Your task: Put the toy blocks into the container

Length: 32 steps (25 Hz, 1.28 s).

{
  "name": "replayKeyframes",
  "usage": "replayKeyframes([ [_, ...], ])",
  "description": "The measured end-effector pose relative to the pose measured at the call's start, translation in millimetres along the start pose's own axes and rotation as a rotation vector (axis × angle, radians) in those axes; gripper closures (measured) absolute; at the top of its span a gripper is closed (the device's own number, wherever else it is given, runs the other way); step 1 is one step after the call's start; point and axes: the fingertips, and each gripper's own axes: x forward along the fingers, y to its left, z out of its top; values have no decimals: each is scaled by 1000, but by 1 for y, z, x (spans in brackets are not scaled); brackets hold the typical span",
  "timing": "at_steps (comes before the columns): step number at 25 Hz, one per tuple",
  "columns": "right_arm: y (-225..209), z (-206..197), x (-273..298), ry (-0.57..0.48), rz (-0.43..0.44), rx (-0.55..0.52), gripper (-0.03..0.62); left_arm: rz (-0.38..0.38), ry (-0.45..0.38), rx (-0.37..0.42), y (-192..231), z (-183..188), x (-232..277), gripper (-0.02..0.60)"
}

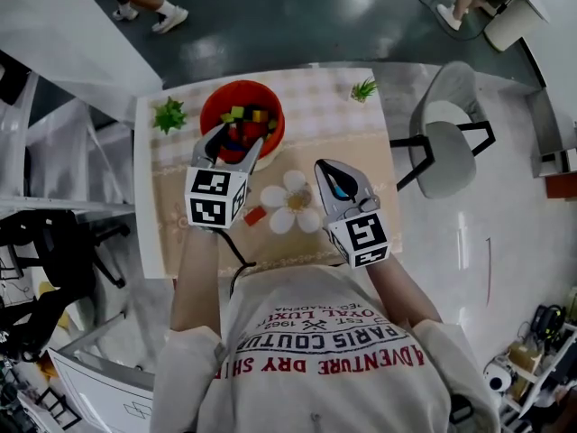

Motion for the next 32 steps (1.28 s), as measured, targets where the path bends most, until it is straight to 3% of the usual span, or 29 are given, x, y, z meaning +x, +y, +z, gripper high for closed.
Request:
replayKeyframes([
  [6,17,-7,1,15,17,8,592,-9,-17,48,-9,-11,-33,287],
  [11,39,-24,4,67,52,20,592,-13,-13,60,-16,-43,-59,287],
  [17,62,-42,13,68,103,29,592,-29,91,40,-31,-110,-76,287],
  [24,73,-76,18,147,99,49,592,-153,275,41,-66,-201,-66,287],
  [32,75,-106,10,214,87,74,592,-225,358,97,-80,-240,-46,318],
])
